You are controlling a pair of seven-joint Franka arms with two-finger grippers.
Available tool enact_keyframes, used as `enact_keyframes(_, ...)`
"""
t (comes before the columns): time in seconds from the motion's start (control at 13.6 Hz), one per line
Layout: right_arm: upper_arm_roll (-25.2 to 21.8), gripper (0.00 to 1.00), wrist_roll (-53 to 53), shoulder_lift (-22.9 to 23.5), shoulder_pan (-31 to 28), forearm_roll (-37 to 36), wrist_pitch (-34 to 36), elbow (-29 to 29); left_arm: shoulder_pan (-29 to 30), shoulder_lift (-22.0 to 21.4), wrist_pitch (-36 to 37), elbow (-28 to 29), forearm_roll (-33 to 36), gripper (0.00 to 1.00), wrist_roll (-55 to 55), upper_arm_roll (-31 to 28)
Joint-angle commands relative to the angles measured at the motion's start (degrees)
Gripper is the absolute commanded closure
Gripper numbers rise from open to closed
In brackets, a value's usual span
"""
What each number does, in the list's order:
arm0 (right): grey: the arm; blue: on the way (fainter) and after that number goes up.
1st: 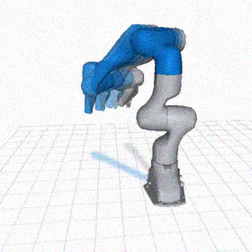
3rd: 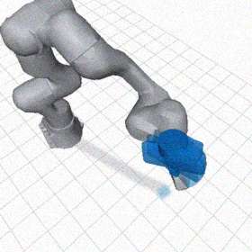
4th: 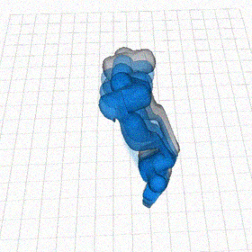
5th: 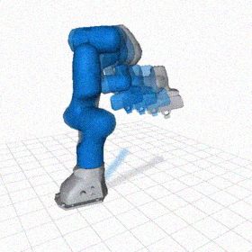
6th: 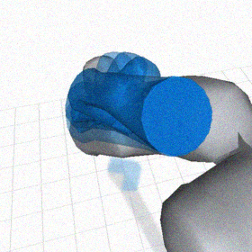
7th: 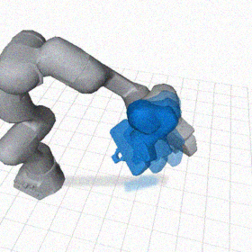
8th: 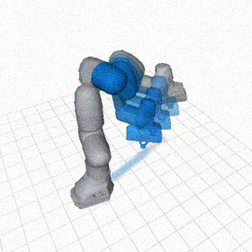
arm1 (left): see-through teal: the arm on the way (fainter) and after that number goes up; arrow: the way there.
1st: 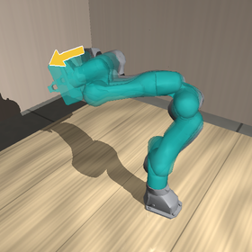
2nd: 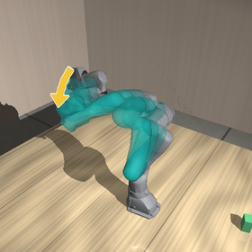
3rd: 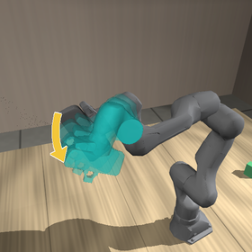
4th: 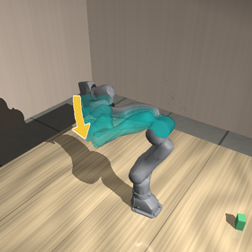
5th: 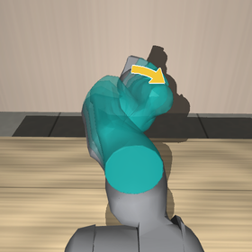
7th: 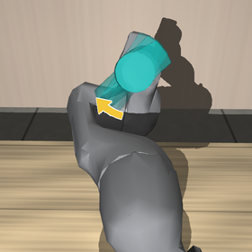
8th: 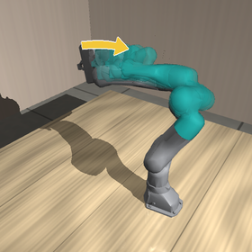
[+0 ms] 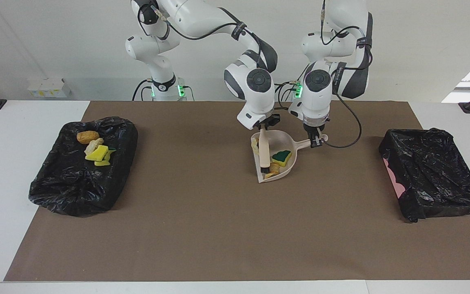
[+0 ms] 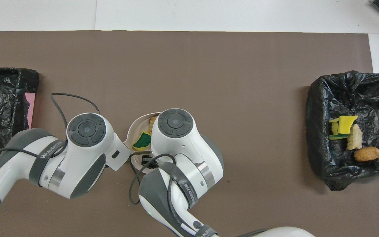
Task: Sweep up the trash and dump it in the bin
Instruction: 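Brush the debris into the dustpan with the right gripper while the left holds it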
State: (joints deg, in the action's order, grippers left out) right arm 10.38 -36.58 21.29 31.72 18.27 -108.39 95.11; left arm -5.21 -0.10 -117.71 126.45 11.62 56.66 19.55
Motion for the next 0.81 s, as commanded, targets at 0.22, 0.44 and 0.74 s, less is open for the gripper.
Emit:
enact_keyframes(0.22,0.52,1.0,8.54,-4.15,-6.04,3.62,6.6,0.77,-0.68,-2.36,-0.23,2.57,-0.81,0.67,-3.48,-0.3)
enact_keyframes(0.44,0.26,1.0,8.55,-4.5,-7.71,1.08,6.87,2.53,-0.77,-2.45,-0.23,2.75,-0.9,0.51,-7.78,-0.21)
enact_keyframes(0.74,0.35,1.0,8.11,-8.44,-7.9,-5.96,5.82,9.72,-0.85,-2.53,-0.58,3.36,-0.9,0.51,-8.14,-0.12)
